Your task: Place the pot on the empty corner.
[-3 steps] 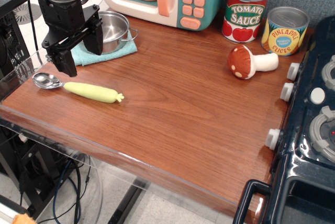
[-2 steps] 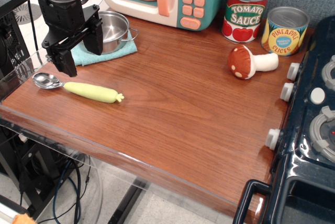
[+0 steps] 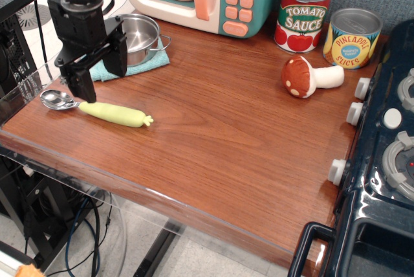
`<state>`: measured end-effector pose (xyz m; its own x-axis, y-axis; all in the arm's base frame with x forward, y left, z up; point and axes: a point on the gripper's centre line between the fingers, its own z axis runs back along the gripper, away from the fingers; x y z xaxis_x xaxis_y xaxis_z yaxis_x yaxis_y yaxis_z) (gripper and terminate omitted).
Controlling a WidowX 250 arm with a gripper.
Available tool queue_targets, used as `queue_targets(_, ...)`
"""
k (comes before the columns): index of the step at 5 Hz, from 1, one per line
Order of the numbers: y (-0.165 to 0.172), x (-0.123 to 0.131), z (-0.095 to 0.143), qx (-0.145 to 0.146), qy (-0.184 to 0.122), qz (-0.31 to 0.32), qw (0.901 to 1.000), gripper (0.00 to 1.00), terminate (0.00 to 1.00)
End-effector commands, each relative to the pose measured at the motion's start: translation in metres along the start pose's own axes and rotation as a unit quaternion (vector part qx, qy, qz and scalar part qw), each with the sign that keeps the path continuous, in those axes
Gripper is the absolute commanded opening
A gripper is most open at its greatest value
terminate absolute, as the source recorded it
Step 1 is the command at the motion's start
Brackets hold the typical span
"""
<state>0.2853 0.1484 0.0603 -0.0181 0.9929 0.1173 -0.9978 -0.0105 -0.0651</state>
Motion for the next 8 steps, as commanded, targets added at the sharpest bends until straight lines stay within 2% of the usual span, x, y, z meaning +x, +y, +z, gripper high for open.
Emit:
queue_targets(1, -0.03, 0.027, 0.019, -0.024, 0.006, 0.076, 0.9968, 1.0, 0.0)
queue_targets(3, -0.063, 0.044, 0.017, -0.032, 0.002, 0.141, 0.9894, 1.0, 0.0)
queue_targets(6, -0.074, 0.051, -0.015, -0.015, -0.045, 0.158, 0.9863, 1.0, 0.0)
queue_targets(7, -0.074, 0.055, -0.02, -0.011, -0.05, 0.162, 0.9854, 0.0, 0.0)
queue_targets(8, -0.075, 0.055, -0.021, -0.012, -0.055, 0.163, 0.985, 0.0, 0.0)
